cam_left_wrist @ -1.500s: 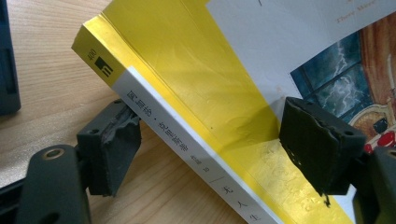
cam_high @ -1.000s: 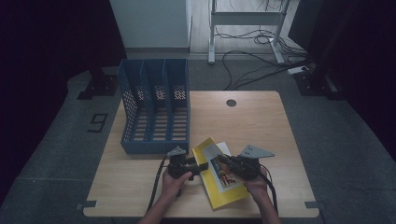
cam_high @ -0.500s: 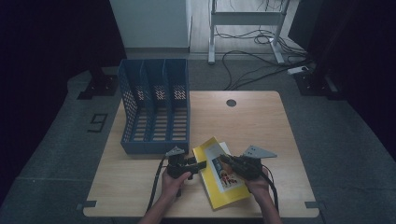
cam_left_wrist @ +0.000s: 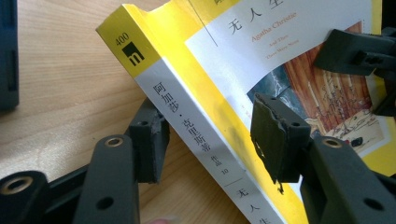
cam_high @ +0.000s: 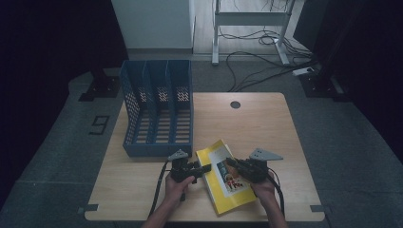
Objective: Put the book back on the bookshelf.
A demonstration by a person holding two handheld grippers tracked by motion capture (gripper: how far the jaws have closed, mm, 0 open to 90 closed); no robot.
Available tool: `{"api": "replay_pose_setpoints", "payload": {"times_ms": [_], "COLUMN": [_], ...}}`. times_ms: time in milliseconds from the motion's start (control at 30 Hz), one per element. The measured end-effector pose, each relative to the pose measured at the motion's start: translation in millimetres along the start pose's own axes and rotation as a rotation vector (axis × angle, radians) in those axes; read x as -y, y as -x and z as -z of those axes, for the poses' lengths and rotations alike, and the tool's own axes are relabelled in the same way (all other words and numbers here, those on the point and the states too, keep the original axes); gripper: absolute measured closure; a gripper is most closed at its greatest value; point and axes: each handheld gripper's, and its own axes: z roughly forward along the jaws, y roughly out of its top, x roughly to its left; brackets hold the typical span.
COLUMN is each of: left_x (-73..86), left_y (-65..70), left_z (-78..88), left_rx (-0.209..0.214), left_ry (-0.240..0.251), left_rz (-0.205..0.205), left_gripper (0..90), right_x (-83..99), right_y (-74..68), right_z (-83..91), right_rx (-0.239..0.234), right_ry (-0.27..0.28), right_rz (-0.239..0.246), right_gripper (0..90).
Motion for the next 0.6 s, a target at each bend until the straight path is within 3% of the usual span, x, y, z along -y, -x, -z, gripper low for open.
{"api": "replay_pose_setpoints", "payload": {"times_ms": [167, 433, 600], "left_x": [-3.5, -7.5, -9.3], "left_y": [5.5, 7.2, 9.6], "left_z": [6.2, 14.5, 19.0], "left_rx": [-0.011, -0.01, -0.018], "left_ry": [0.017, 0.042, 0.049], "left_rz": [-0.032, -0.042, -0.063], "left_gripper": [51.0, 56.0, 59.7], "right_x": [0.1, -0.1, 0.3], "right_y": [1.9, 1.4, 0.2], "right_z": [2.1, 4.6, 4.3], "right_rx": [0.003, -0.026, -0.019], "right_ry": [0.008, 0.031, 0.034], "right_rz": [0.01, 0.018, 0.037], "right_gripper": [85.7, 85.4, 84.5]}}
